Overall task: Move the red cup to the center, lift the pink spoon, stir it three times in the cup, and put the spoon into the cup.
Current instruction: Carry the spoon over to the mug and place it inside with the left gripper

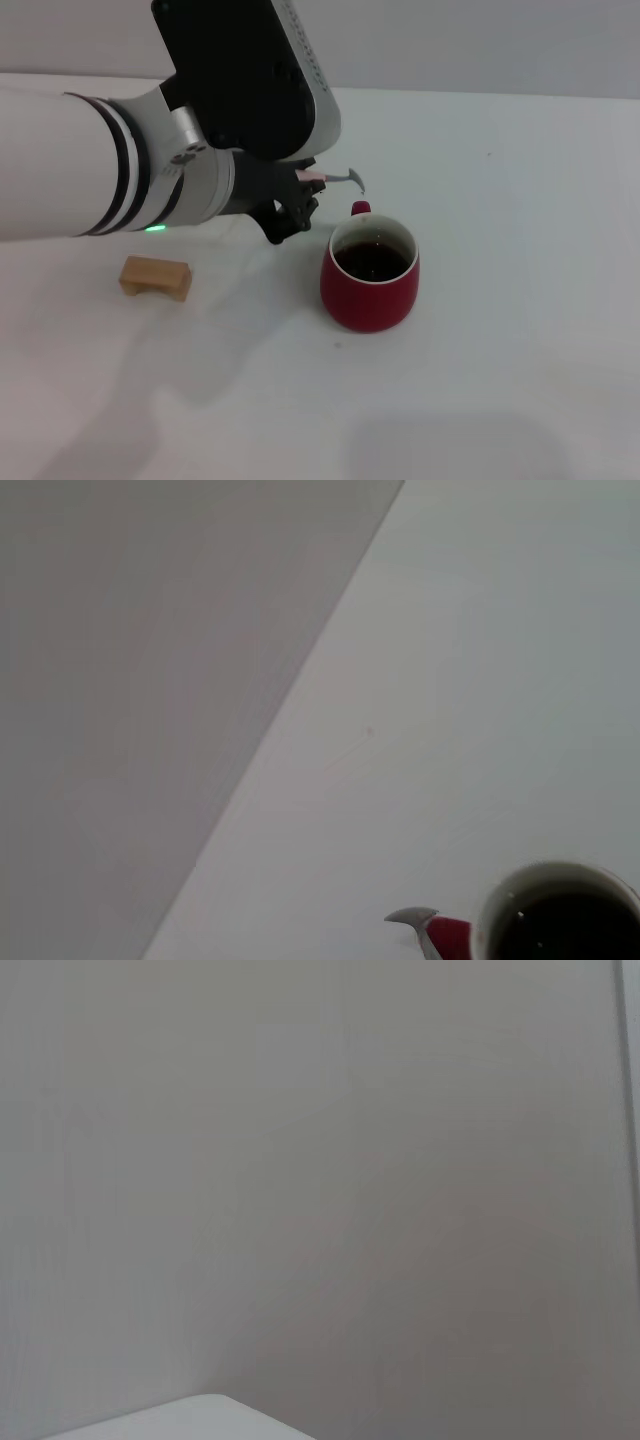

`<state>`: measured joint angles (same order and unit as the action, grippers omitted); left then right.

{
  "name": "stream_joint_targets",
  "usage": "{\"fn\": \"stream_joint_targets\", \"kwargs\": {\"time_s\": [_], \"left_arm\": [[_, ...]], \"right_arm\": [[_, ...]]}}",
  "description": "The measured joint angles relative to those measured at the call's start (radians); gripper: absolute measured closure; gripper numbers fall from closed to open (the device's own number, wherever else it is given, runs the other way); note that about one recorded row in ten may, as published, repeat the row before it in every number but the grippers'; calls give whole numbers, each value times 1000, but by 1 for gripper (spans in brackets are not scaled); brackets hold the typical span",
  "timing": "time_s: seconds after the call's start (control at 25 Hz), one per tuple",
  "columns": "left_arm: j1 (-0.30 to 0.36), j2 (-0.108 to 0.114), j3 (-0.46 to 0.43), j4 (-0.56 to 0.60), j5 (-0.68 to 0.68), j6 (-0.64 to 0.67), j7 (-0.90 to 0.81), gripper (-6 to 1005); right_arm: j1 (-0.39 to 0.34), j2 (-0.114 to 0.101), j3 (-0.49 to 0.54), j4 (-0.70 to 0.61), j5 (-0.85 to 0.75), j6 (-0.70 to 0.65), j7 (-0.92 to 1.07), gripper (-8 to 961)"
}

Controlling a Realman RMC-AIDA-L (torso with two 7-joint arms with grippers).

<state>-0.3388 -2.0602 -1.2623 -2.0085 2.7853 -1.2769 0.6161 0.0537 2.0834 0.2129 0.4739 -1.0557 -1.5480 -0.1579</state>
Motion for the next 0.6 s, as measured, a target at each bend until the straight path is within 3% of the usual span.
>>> {"fn": "stream_joint_targets", "kwargs": {"time_s": [0.6], "left_arm": [[7, 0, -65, 31, -6, 63, 224, 828]], "right_arm": [[-3, 0, 25, -31, 4, 51, 0, 954]]}}
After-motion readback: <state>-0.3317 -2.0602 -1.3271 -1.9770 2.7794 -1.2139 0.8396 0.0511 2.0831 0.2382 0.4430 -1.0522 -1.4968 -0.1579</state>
